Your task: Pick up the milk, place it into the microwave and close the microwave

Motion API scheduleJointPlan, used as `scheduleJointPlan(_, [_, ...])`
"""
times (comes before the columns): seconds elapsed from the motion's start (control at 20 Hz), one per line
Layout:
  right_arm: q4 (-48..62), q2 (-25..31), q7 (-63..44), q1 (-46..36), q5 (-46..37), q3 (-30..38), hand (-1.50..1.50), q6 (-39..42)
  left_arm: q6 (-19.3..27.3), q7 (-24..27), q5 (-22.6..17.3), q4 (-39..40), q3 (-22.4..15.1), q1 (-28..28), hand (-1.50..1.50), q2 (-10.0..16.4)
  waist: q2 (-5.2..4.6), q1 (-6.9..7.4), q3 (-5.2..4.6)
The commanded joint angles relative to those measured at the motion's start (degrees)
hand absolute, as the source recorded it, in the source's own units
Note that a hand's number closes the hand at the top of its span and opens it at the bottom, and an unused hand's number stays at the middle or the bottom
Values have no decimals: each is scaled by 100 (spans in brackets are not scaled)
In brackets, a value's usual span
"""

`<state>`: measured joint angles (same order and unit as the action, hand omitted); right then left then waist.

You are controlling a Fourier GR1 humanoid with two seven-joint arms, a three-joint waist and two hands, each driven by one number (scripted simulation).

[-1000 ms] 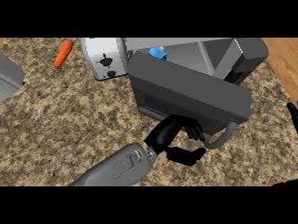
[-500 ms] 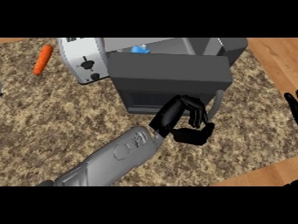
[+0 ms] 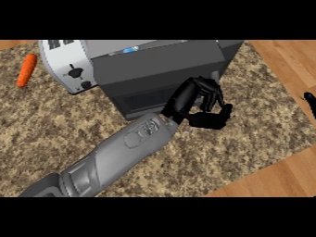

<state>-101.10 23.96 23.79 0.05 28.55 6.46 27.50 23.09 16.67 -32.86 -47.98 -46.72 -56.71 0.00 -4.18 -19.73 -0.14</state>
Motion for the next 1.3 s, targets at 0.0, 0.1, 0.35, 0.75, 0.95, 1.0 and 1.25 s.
scheduleJointPlan(0.0, [-53, 116, -149, -142, 133, -27, -150, 93, 86, 68, -195, 267, 106, -378, 150, 0, -76, -143, 9])
scheduleJointPlan(0.1, [-108, 160, -209, -201, 192, -18, -150, 98, 112, 67, -270, 381, 152, -537, 150, 0, -84, -220, 9])
scheduleJointPlan(0.35, [-174, 297, -327, -308, 364, 50, -150, 155, 196, 124, -448, 653, 260, -802, 150, 4, -118, -391, 13])
scheduleJointPlan(0.75, [-172, 547, -517, -475, 556, 222, -150, 172, 482, 219, -629, 697, 216, -816, 150, 8, -153, -551, 19])
scheduleJointPlan(0.95, [-105, 662, -602, -569, 620, 315, -150, 155, 584, 232, -676, 642, 149, -854, 150, 10, -164, -571, 27])
scheduleJointPlan(1.0, [-68, 703, -624, -599, 647, 351, -150, 161, 613, 282, -682, 635, 133, -822, 150, 11, -186, -566, 27])
scheduleJointPlan(1.25, [-45, 895, -720, -716, 671, 430, -150, 211, 770, 298, -766, 605, 133, -851, 150, 12, -194, -599, 30])
